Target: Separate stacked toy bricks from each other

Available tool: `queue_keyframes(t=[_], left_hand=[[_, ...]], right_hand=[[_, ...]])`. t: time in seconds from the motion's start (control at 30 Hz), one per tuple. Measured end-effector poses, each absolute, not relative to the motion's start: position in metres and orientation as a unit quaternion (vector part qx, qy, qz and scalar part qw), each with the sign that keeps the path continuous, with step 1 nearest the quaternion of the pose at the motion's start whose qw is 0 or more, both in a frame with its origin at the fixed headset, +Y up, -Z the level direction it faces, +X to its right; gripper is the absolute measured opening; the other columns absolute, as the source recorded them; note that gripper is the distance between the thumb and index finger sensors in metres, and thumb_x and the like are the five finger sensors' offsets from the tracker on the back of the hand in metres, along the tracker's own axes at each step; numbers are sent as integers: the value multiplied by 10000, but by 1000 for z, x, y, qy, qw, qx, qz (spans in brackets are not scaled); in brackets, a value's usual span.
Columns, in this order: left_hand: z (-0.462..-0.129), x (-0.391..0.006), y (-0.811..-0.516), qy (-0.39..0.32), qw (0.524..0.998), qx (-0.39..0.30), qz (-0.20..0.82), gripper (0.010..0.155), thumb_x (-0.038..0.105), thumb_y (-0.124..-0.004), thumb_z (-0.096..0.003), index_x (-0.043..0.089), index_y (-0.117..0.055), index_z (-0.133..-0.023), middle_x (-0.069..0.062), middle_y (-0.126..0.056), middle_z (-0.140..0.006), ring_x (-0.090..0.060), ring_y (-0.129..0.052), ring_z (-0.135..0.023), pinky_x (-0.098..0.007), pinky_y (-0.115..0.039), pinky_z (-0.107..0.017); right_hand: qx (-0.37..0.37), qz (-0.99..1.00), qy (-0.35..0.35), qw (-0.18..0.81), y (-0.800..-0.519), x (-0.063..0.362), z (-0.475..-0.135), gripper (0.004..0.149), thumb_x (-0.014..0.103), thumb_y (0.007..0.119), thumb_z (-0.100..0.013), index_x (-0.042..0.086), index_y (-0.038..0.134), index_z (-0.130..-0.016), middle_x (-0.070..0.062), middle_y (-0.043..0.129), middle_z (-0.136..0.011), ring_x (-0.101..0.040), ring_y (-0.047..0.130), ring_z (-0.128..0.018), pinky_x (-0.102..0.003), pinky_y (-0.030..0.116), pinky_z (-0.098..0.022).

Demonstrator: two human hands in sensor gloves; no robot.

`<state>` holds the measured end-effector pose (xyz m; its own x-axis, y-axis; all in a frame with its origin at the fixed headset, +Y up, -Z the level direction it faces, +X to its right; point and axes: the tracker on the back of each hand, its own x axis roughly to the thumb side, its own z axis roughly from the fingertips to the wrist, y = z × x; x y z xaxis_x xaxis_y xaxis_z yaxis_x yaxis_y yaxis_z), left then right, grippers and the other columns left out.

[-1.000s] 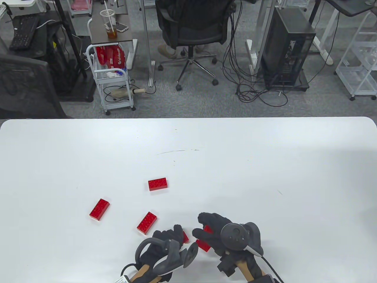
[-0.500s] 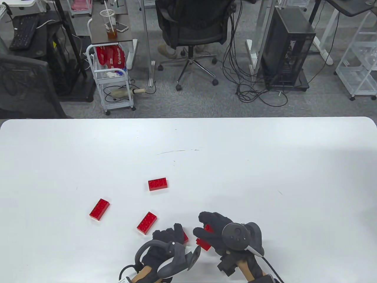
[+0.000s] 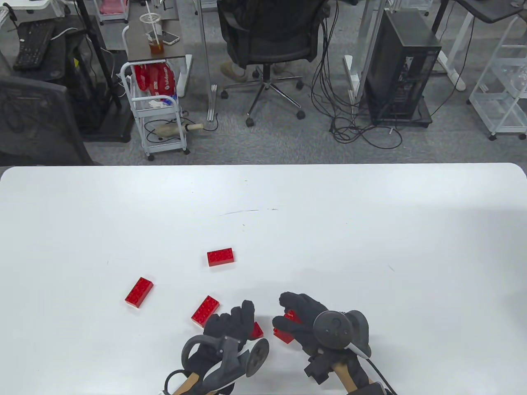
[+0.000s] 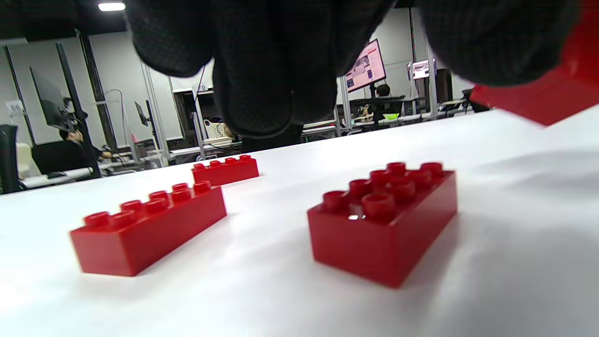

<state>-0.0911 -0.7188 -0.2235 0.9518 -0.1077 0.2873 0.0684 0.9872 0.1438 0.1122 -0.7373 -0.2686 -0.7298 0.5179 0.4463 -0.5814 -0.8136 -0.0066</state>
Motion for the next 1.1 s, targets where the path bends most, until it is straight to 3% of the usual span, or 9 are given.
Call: queue_keyframes(t=[0.37,0.67,1.1], left_hand=[[-228,-96,-724,-206,970,0,129,916,663,-700,-374,159,-570,-1128,-43,-864,-1032,-243,-991,-831,-459,-766,-687],[-227,-96,-725,-216,963,18,160,829,562,-740,-431,101,-573,-1100,-30,-890,-996,-219,-1011,-800,-435,-784,-673],[-227,-100,-721,-205,963,51,165,803,450,-836,-381,122,-629,-1084,-21,-916,-980,-237,-1026,-790,-430,-801,-686]], right_hand=[[253,918,-71,297,-737,95,-258,738,589,707,-469,142,622,-1050,-120,798,-935,-243,973,-745,-332,957,-516],[272,904,-68,323,-737,84,-249,784,566,732,-461,107,577,-1077,-167,766,-979,-269,966,-783,-334,946,-555],[250,874,-5,417,-738,90,-256,774,398,867,-415,115,577,-1075,-166,757,-1019,-292,978,-858,-344,928,-599]])
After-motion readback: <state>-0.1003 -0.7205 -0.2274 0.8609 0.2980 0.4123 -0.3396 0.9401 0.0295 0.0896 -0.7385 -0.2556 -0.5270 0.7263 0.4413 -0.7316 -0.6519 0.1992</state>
